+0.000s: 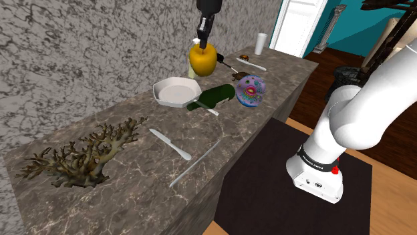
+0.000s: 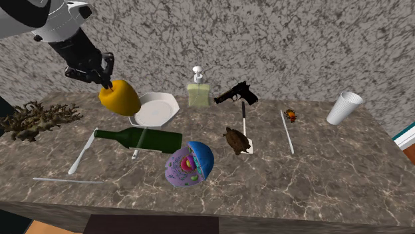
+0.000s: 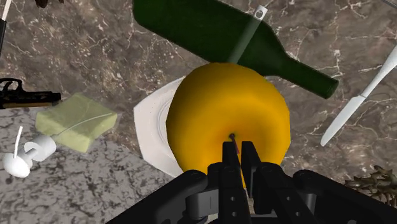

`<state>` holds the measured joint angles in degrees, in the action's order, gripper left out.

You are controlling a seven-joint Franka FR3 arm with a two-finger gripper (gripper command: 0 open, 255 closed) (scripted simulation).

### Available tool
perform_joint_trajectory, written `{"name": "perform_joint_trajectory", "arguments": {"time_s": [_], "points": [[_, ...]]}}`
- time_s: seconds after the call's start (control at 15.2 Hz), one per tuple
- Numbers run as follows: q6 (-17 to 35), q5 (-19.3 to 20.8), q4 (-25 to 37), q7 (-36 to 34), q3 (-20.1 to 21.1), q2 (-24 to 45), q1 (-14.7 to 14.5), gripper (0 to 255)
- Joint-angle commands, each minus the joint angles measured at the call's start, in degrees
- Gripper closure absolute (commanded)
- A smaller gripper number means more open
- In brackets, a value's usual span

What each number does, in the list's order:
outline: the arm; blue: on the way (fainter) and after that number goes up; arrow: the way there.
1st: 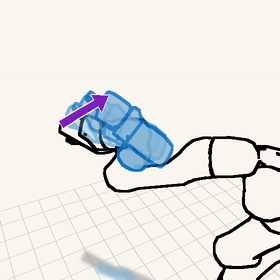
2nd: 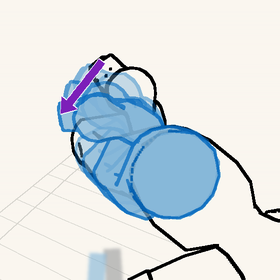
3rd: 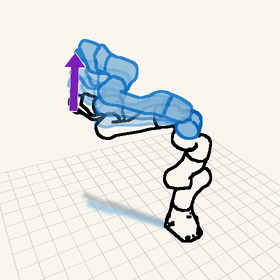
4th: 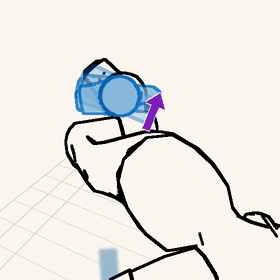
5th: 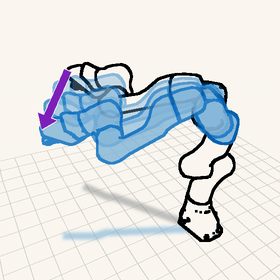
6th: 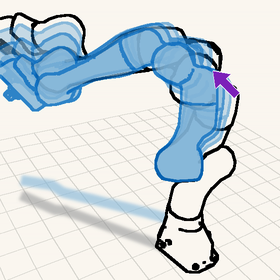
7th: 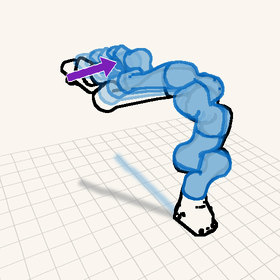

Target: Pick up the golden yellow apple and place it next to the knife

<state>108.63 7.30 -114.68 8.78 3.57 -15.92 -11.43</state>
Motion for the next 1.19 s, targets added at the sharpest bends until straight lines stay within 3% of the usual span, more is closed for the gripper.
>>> {"name": "perform_joint_trajectory", "arguments": {"time_s": [0.0,0.59,1.12], "points": [[-0.76,-0.06,0.29,-2.96,1.93,-0.11,-1.04,255],[-3.47,-0.28,2.46,-15.64,10.48,1.1,-5.55,255],[-6.59,1.05,8.93,-27.44,18.25,6.53,-9.49,255]]}}
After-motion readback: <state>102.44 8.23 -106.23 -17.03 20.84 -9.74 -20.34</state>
